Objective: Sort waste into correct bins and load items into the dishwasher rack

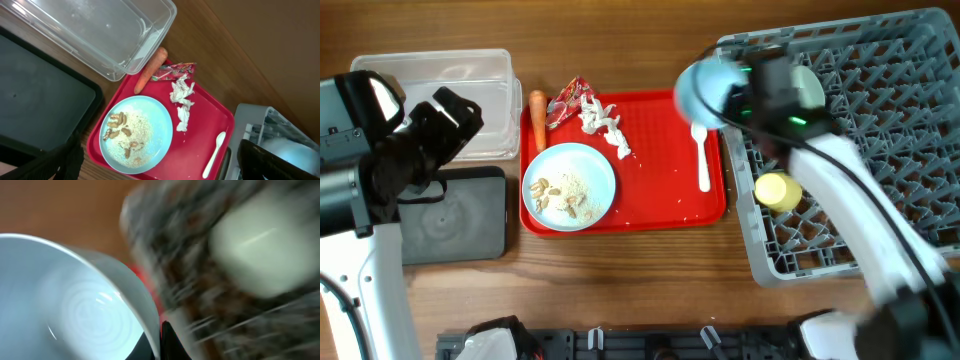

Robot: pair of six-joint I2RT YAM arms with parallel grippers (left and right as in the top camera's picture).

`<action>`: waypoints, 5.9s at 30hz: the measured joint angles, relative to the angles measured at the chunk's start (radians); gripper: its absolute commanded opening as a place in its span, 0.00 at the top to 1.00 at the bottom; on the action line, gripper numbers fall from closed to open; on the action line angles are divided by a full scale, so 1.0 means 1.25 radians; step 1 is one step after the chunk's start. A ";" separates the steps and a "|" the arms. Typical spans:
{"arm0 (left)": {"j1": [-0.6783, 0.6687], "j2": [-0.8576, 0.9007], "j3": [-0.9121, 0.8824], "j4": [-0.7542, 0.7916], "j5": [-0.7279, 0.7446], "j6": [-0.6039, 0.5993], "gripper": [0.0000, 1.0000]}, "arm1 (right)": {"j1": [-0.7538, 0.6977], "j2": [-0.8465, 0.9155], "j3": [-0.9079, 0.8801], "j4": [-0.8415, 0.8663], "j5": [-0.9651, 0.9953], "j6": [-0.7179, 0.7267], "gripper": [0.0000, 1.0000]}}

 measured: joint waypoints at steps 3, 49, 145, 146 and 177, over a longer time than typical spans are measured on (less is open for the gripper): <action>0.000 0.000 0.000 0.000 0.000 0.000 0.00 | -0.027 -0.088 0.000 -0.006 0.195 -0.052 0.96; 0.000 0.000 0.000 0.000 0.000 0.000 0.00 | -0.153 0.408 0.000 0.644 0.824 -0.981 0.09; 0.000 0.001 0.000 0.000 0.000 0.000 0.00 | 0.096 0.042 -0.018 0.019 -0.349 -0.324 0.41; 0.000 0.001 0.000 0.000 0.000 0.000 0.00 | 0.109 0.040 -0.016 0.020 -0.363 -0.311 0.40; 0.000 0.001 0.000 0.000 -0.001 0.000 0.00 | 0.154 -0.488 -0.012 -0.002 -0.335 -0.295 0.00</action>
